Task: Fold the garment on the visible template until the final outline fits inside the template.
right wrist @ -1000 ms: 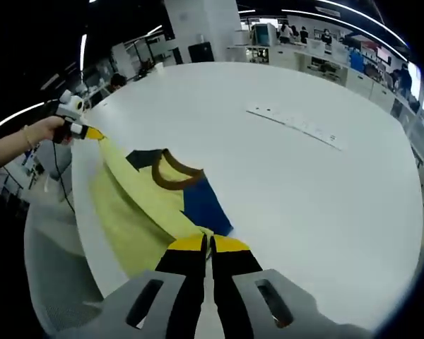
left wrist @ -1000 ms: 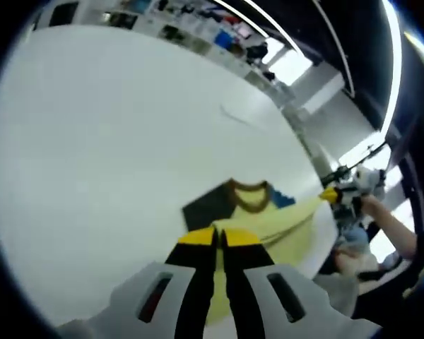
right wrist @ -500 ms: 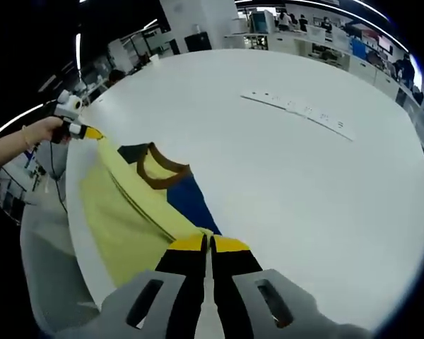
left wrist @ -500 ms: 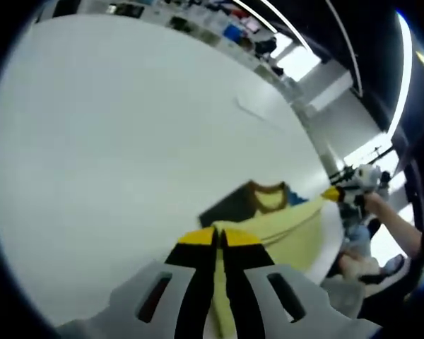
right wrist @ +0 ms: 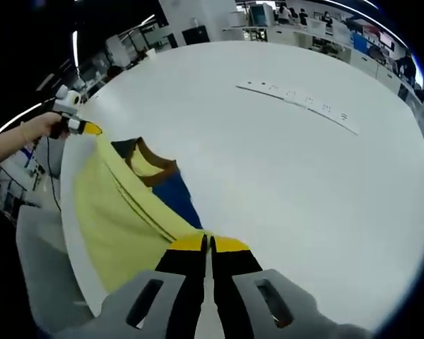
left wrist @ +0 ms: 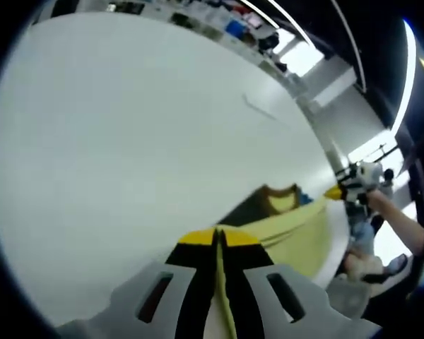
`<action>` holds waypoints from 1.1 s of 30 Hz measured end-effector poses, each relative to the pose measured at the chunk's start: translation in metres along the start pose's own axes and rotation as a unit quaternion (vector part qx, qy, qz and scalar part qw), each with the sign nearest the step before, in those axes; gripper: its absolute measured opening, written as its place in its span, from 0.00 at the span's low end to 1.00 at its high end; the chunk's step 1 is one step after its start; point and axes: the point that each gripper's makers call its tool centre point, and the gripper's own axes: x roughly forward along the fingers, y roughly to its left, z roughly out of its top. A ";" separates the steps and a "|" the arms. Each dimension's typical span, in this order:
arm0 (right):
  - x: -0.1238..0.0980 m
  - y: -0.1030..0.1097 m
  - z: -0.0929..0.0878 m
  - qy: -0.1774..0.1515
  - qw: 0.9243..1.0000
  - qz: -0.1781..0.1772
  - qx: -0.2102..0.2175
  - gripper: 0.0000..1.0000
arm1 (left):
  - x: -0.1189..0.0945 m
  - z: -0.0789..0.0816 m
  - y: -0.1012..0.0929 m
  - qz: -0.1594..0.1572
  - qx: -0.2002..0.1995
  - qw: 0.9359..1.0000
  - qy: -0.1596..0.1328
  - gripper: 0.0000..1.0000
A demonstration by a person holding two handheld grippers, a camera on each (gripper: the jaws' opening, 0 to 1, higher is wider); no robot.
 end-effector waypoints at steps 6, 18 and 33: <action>0.004 -0.004 0.001 0.000 1.000 0.001 0.000 0.03 | 0.005 0.003 0.003 0.002 0.003 1.000 0.001 0.00; 0.016 -0.015 -0.002 0.004 1.000 -0.004 0.010 0.03 | 0.018 0.002 0.015 0.010 -0.001 1.000 0.007 0.00; 0.022 -0.042 -0.014 0.015 0.999 -0.044 0.003 0.01 | 0.027 -0.004 0.024 0.019 -0.013 1.000 0.013 0.00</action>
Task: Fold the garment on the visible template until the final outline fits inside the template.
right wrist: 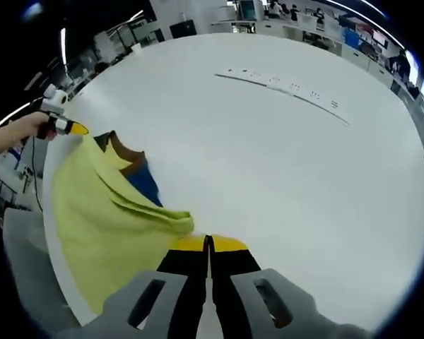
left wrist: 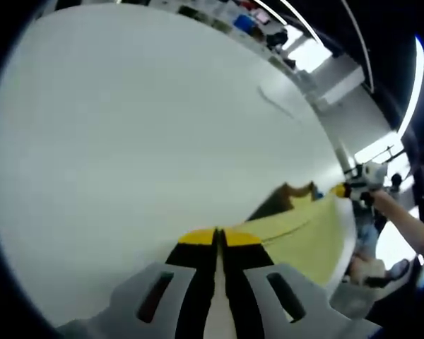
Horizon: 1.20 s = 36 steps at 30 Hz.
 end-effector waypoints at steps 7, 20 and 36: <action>-0.003 0.003 -0.006 0.000 1.000 -0.001 0.007 0.01 | 0.001 0.002 0.002 0.004 0.008 1.000 -0.002 0.00; -0.019 0.021 -0.004 -0.022 1.000 -0.008 -0.005 0.02 | -0.025 0.009 0.003 0.029 0.063 0.997 -0.021 0.05; -0.044 0.058 -0.018 -0.078 0.997 -0.006 0.015 0.04 | -0.043 -0.035 -0.038 0.018 0.129 0.991 -0.027 0.17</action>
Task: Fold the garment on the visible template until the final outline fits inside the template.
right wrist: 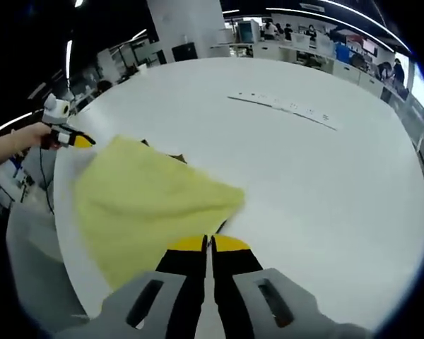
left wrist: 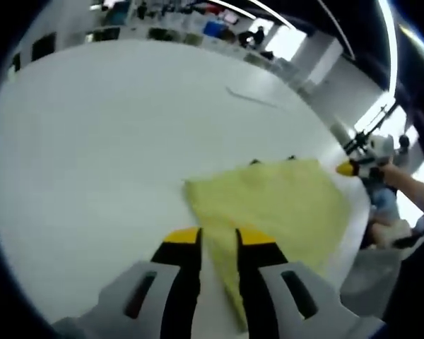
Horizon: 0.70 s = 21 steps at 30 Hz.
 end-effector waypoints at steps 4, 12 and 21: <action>-0.007 0.010 -0.013 -0.004 1.000 0.006 0.013 0.06 | -0.005 -0.014 -0.009 -0.005 -0.002 1.000 0.001 0.18; -0.030 0.036 -0.038 -0.022 0.999 0.021 0.038 0.14 | -0.023 -0.052 -0.021 -0.009 -0.010 1.000 0.006 0.21; -0.047 0.059 -0.068 -0.035 0.998 0.029 0.033 0.16 | -0.038 -0.092 -0.030 -0.011 0.019 1.000 0.014 0.27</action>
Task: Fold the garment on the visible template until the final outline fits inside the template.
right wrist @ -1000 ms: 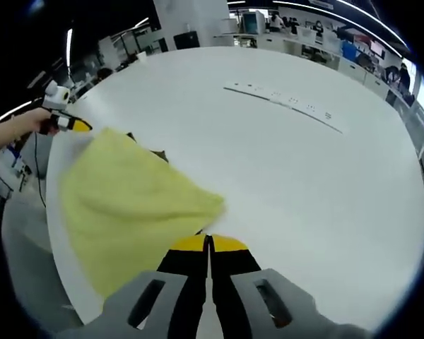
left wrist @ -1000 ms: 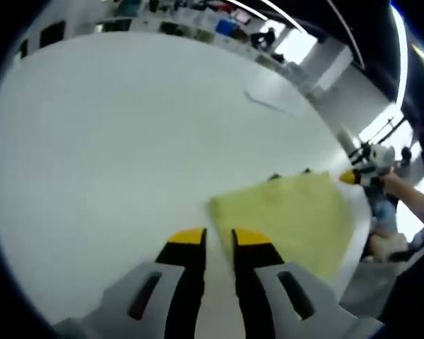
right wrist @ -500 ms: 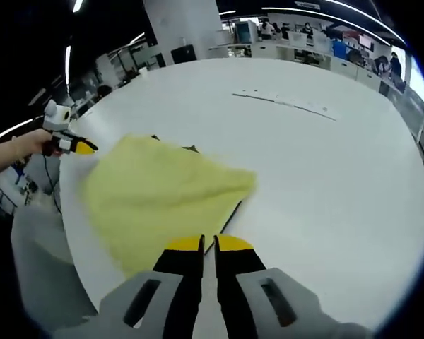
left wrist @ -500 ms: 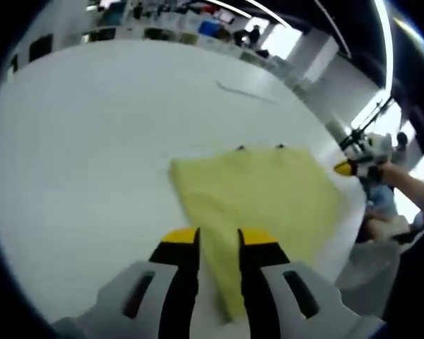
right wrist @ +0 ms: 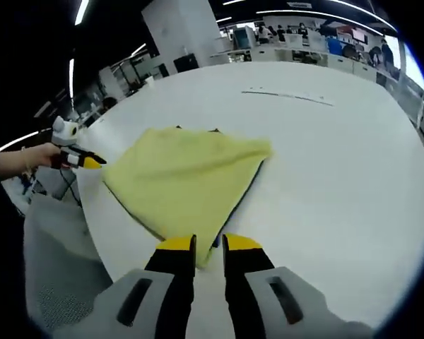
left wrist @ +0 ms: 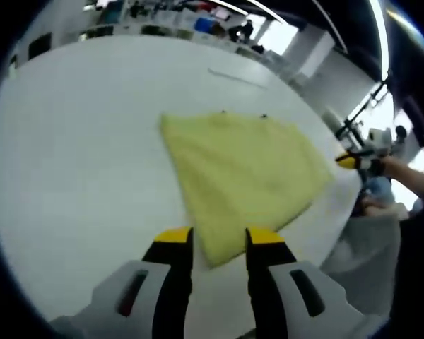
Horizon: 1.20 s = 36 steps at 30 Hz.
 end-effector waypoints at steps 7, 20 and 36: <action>0.004 0.015 -0.022 0.009 0.999 0.014 -0.046 0.17 | -0.004 -0.020 0.003 0.010 0.013 1.000 0.005 0.29; 0.015 0.012 -0.032 0.020 0.998 0.003 -0.064 0.14 | -0.003 -0.029 0.001 0.023 0.046 0.999 -0.004 0.22; 0.019 0.011 -0.030 0.017 0.996 -0.001 -0.084 0.11 | 0.000 -0.023 0.001 0.026 0.057 0.998 -0.015 0.18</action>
